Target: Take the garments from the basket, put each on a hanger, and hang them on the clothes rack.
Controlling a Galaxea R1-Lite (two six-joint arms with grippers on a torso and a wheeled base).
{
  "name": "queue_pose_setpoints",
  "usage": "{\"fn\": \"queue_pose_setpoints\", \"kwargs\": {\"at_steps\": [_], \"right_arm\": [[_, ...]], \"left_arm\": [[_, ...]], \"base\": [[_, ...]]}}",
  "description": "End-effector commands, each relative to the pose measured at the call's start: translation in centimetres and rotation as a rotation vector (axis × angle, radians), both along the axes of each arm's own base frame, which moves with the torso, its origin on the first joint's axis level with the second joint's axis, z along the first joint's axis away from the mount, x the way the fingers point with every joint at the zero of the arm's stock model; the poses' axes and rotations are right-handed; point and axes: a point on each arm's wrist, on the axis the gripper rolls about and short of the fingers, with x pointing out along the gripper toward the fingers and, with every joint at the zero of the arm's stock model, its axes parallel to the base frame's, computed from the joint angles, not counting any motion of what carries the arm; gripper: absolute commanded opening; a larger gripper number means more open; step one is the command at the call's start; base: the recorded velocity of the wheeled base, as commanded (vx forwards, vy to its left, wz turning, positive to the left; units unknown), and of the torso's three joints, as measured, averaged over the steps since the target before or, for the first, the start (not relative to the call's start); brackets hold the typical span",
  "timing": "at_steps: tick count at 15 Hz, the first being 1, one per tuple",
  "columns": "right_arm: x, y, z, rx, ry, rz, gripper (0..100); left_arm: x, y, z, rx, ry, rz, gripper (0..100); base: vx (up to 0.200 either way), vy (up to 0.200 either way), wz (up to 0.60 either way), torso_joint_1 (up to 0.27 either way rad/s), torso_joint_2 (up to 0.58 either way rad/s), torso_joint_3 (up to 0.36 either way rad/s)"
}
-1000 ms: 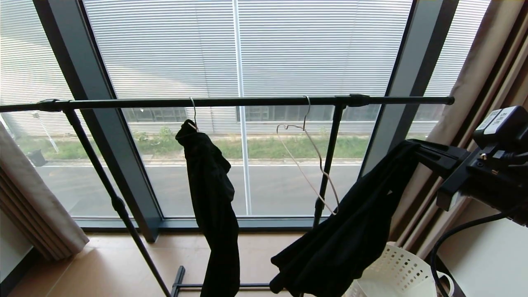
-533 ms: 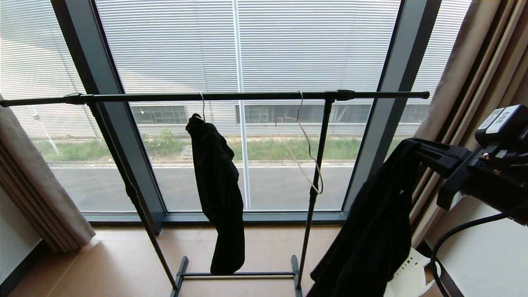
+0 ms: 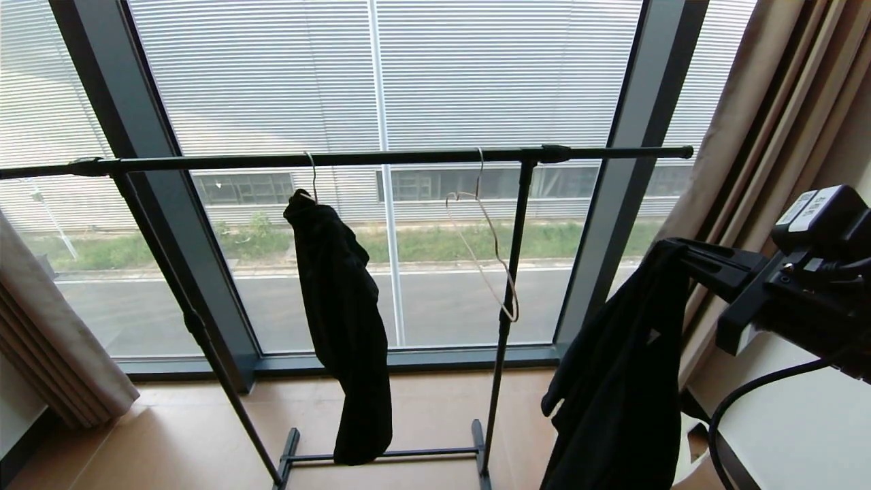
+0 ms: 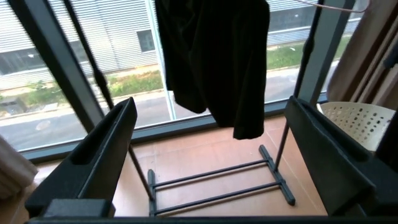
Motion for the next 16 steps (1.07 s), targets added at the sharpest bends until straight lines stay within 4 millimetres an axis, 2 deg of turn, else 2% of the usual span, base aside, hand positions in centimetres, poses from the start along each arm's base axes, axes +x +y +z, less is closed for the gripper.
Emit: {"fn": "queue_pose_setpoints", "kwargs": {"at_steps": [1,3,5,7,9,10,11,13,15,16], "right_arm": [[0.1,0.1,0.0,-0.002,0.001,0.002,0],[0.3,0.5,0.1,-0.004,0.007,0.01,0],[1.1,2.2,0.6,0.018,0.032,-0.025,0],[1.3,4.8,1.8,0.134,0.094,-0.054,0],[1.3,6.9,2.8,0.178,0.161,-0.07,0],[1.2,7.5,3.1,0.173,0.172,-0.076,0],[1.4,8.1,3.2,0.173,0.184,-0.087,0],[1.7,9.2,3.3,0.175,0.186,-0.092,0],[2.2,10.5,2.3,0.188,0.222,-0.128,0],[2.5,11.0,2.1,0.196,0.221,-0.144,0]], "left_arm": [[0.0,0.0,0.0,-0.001,0.001,0.0,100],[0.0,0.0,0.1,0.011,0.002,0.0,100],[0.7,0.0,1.0,0.083,0.104,0.091,100],[2.3,0.0,4.8,0.048,0.178,0.08,100],[5.6,0.0,7.9,-0.042,0.315,0.024,100],[6.9,-0.2,8.8,-0.087,0.363,-0.022,100],[8.9,-1.1,10.1,-0.181,0.442,-0.107,100],[11.7,-2.9,11.1,-0.254,0.558,-0.168,100],[15.5,-6.9,11.7,-0.26,0.666,-0.184,100],[16.7,-8.6,11.8,-0.236,0.676,-0.21,100]], "base": [[0.0,0.0,0.0,0.0,0.0,0.0],[0.0,0.0,0.0,0.0,0.0,0.0],[0.0,0.0,0.0,0.0,0.0,0.0],[0.0,0.0,0.0,0.0,0.0,0.0],[0.0,0.0,0.0,0.0,0.0,0.0],[0.0,0.0,0.0,0.0,0.0,0.0],[0.0,0.0,0.0,0.0,0.0,0.0],[0.0,0.0,0.0,0.0,0.0,0.0],[0.0,0.0,0.0,0.0,0.0,0.0],[0.0,0.0,0.0,0.0,0.0,0.0]]}}
